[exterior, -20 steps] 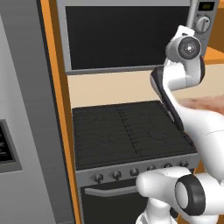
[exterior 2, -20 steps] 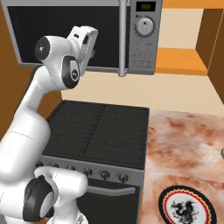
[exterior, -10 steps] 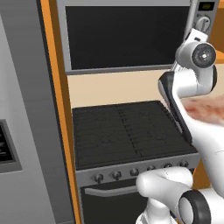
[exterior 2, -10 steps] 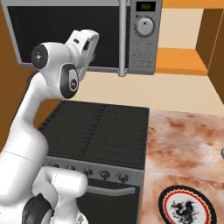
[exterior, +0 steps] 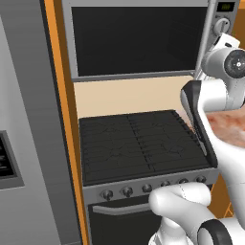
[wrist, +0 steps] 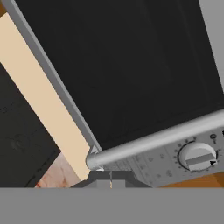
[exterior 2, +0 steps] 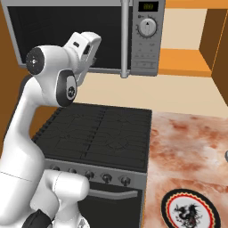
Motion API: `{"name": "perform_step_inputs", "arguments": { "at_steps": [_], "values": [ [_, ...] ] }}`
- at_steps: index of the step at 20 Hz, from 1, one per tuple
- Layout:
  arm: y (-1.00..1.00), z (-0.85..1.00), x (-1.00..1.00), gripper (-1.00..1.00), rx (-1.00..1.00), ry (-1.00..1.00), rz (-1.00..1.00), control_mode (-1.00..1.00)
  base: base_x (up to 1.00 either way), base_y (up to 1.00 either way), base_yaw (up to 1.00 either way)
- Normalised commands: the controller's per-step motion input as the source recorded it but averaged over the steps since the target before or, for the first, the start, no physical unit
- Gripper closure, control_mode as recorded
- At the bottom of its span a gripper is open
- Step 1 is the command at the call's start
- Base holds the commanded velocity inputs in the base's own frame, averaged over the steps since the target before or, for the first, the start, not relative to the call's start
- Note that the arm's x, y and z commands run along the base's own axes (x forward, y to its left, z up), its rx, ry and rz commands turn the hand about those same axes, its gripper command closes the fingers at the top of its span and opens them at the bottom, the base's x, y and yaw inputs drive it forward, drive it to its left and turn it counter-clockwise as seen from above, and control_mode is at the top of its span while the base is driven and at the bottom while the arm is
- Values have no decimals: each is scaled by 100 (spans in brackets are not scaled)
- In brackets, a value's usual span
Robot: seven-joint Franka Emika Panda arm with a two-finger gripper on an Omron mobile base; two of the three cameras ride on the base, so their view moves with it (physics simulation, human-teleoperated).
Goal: Pick the marshmallow from the counter and place it in the microwave. Then turn on the microwave.
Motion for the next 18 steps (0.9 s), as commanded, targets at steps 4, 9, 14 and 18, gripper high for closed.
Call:
{"name": "perform_step_inputs", "arguments": {
  "at_steps": [4,9,14,18],
  "values": [
    [-7,4,-17,100,10,0,-4,-100,0,0,0],
    [-11,9,-22,100,12,0,-3,-100,0,0,0],
    [-11,6,-31,100,9,0,0,-100,0,0,0],
    [-9,0,-15,100,13,2,0,-100,0,0,0]
  ]
}}
